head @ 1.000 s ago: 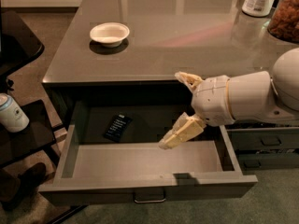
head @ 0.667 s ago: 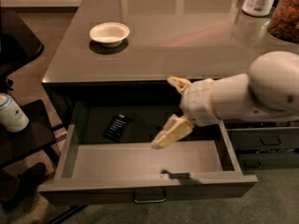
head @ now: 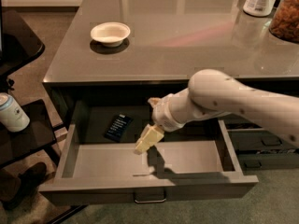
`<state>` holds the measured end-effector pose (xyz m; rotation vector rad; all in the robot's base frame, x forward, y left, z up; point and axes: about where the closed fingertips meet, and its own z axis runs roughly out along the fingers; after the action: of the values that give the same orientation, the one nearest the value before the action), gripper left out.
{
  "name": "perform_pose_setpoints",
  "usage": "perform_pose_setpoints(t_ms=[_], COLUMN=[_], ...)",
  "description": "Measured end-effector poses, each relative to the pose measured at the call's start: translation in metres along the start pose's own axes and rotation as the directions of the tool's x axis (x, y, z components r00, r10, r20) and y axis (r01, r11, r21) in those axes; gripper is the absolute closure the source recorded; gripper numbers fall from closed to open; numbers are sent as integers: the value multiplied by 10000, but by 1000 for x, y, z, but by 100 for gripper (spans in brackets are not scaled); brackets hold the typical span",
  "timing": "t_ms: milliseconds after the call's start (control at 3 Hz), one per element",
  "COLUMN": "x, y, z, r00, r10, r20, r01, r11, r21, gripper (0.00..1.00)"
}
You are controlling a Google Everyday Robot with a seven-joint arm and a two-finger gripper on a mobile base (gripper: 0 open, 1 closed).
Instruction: Pick rxbar blueberry from top drawer and place on counter
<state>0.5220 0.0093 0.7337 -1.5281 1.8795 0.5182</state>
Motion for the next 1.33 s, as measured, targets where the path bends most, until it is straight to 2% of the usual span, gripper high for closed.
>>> perform_pose_setpoints(t_ms=[333, 667, 1000, 1333], x=[0, -10, -20, -27], y=[-6, -14, -18, -20], z=[63, 112, 152, 161], r00=[9992, 9977, 9886, 9895], r10=[388, 506, 612, 500], r20=[10, 458, 1375, 1356], r01=[-387, -480, -580, -466], r11=[9985, 9973, 9979, 9985], r21=[-395, -563, -272, -279], gripper=[0, 0, 0, 0])
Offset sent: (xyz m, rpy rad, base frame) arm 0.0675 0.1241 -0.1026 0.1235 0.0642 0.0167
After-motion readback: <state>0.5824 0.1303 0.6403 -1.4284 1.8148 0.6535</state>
